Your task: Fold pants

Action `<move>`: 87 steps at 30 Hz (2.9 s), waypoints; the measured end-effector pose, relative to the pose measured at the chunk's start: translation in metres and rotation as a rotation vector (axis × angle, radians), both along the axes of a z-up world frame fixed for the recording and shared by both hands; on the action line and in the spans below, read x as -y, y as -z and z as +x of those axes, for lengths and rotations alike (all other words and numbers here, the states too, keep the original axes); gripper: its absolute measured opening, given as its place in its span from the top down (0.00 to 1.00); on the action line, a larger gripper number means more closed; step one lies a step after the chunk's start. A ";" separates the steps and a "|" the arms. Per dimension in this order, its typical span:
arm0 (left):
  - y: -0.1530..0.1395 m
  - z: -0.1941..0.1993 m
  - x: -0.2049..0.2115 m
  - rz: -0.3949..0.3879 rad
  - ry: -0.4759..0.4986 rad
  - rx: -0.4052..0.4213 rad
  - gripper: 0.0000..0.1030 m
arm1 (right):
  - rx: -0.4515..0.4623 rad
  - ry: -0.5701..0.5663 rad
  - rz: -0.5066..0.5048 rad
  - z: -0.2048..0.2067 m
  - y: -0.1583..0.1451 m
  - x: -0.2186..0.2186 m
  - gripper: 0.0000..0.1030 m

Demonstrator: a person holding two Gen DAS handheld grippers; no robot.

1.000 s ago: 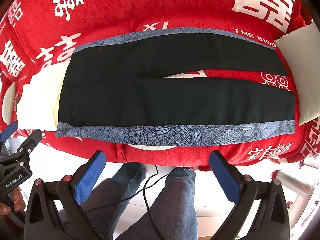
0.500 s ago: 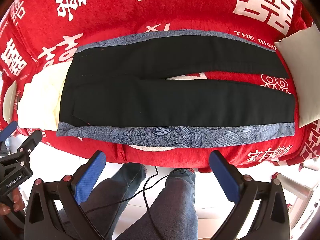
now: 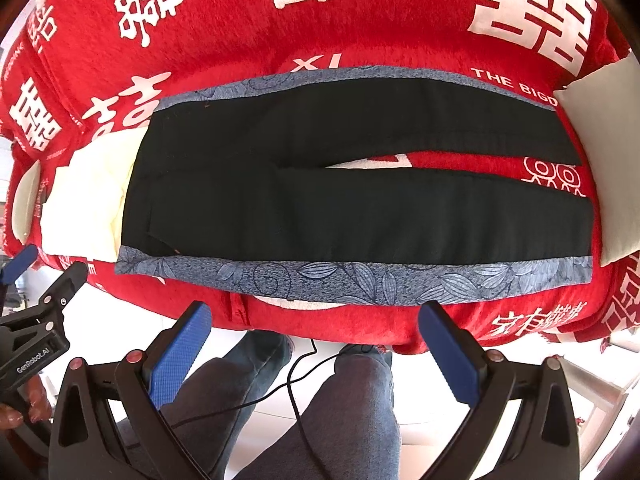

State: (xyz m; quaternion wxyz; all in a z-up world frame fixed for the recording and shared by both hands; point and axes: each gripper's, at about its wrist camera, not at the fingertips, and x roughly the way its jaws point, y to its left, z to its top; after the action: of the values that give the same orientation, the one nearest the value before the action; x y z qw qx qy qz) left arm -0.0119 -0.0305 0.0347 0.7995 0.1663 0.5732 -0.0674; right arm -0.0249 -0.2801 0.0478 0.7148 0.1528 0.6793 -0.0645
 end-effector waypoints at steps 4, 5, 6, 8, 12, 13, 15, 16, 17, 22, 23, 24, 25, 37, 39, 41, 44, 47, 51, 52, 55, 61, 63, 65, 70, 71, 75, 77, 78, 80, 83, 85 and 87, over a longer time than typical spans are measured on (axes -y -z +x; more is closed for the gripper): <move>0.001 -0.003 0.007 0.009 -0.026 -0.009 0.00 | 0.000 -0.006 0.012 0.002 0.000 0.011 0.00; 0.001 -0.003 0.008 0.011 -0.035 -0.011 0.00 | -0.001 -0.009 0.014 0.003 0.000 0.012 0.00; 0.000 -0.004 0.010 0.012 -0.044 -0.012 0.00 | -0.001 -0.015 0.018 0.003 0.001 0.014 0.00; -0.002 -0.006 0.013 0.011 -0.064 -0.012 0.00 | -0.001 -0.031 0.024 0.003 0.001 0.017 0.00; -0.008 -0.014 0.019 0.002 -0.110 -0.012 0.00 | 0.006 -0.057 0.031 0.002 -0.003 0.025 0.00; -0.009 -0.017 0.021 0.000 -0.124 -0.014 0.00 | 0.008 -0.063 0.033 0.001 -0.004 0.027 0.00; -0.009 -0.024 0.025 0.001 -0.143 -0.019 0.00 | 0.007 -0.073 0.040 -0.001 -0.004 0.032 0.00; -0.008 -0.027 0.026 0.001 -0.152 -0.023 0.00 | 0.005 -0.080 0.045 -0.003 -0.004 0.034 0.00; -0.007 -0.031 0.027 0.001 -0.161 -0.031 0.00 | 0.002 -0.084 0.048 -0.004 -0.003 0.035 0.00; 0.003 -0.042 0.030 0.014 -0.171 -0.068 0.00 | -0.030 -0.088 0.068 -0.016 0.007 0.041 0.00; 0.005 -0.043 0.029 0.013 -0.172 -0.077 0.00 | -0.037 -0.081 0.071 -0.018 0.009 0.042 0.00; 0.008 -0.043 0.027 0.008 -0.174 -0.086 0.00 | -0.040 -0.075 0.075 -0.020 0.010 0.043 0.00; 0.009 -0.042 0.026 0.001 -0.176 -0.092 0.00 | -0.044 -0.063 0.081 -0.022 0.012 0.044 0.00; 0.092 -0.006 -0.052 -0.267 -0.287 -0.217 0.00 | -0.009 0.252 0.408 -0.034 0.080 0.027 0.00; 0.118 -0.001 -0.064 -0.325 -0.311 -0.247 0.00 | -0.009 0.309 0.496 -0.040 0.113 0.018 0.00; 0.144 0.000 -0.073 -0.374 -0.333 -0.266 0.00 | -0.004 0.345 0.550 -0.045 0.141 0.010 0.03; 0.170 -0.003 -0.085 -0.453 -0.389 -0.290 0.00 | -0.016 0.428 0.646 -0.058 0.186 -0.002 0.16; 0.188 -0.007 -0.093 -0.531 -0.409 -0.302 0.00 | 0.022 0.512 0.743 -0.070 0.213 -0.007 0.19; 0.208 -0.007 -0.097 -0.573 -0.401 -0.315 0.00 | 0.095 0.558 0.795 -0.073 0.235 -0.011 0.18; 0.212 -0.006 -0.099 -0.587 -0.405 -0.319 0.00 | 0.109 0.567 0.815 -0.072 0.238 -0.013 0.18; 0.217 0.000 -0.103 -0.653 -0.424 -0.329 0.00 | 0.161 0.576 0.860 -0.072 0.238 -0.017 0.19; 0.222 0.014 -0.095 -0.655 -0.380 -0.341 0.00 | 0.244 0.663 0.923 -0.075 0.243 -0.013 0.19; 0.224 0.018 -0.094 -0.658 -0.380 -0.342 0.00 | 0.291 0.677 0.963 -0.069 0.242 -0.013 0.20; 0.225 0.021 -0.094 -0.671 -0.383 -0.341 0.00 | 0.323 0.678 0.979 -0.063 0.240 -0.011 0.20; 0.224 0.027 -0.091 -0.691 -0.383 -0.344 0.00 | 0.303 0.720 1.039 -0.043 0.253 -0.013 0.65; 0.224 0.029 -0.089 -0.706 -0.388 -0.348 0.00 | 0.311 0.718 1.044 -0.043 0.250 -0.010 0.72; 0.221 0.037 -0.092 -0.781 -0.445 -0.348 0.00 | 0.370 0.671 1.085 -0.034 0.222 -0.005 0.78; 0.217 0.044 -0.092 -0.803 -0.483 -0.327 0.00 | 0.391 0.650 1.099 -0.029 0.211 -0.003 0.78; 0.215 0.047 -0.093 -0.810 -0.506 -0.317 0.04 | 0.400 0.645 1.106 -0.027 0.207 -0.001 0.78; 0.212 0.055 -0.097 -0.833 -0.550 -0.301 0.34 | 0.405 0.635 1.110 -0.025 0.203 0.000 0.78; 0.217 0.061 -0.106 -0.863 -0.580 -0.324 0.69 | 0.391 0.618 1.089 -0.029 0.205 0.002 0.75; 0.214 0.063 -0.108 -0.831 -0.557 -0.312 0.72 | 0.352 0.623 1.052 -0.031 0.211 0.005 0.64; 0.208 0.063 -0.107 -0.799 -0.505 -0.289 0.74 | 0.337 0.640 1.013 -0.038 0.217 0.011 0.54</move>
State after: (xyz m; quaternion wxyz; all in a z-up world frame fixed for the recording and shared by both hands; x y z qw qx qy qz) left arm 0.0510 0.0764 -0.1735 0.7043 -0.3085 0.6301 -0.1084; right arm -0.0626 -0.2907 -0.1691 0.5960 0.6772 0.4240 0.0798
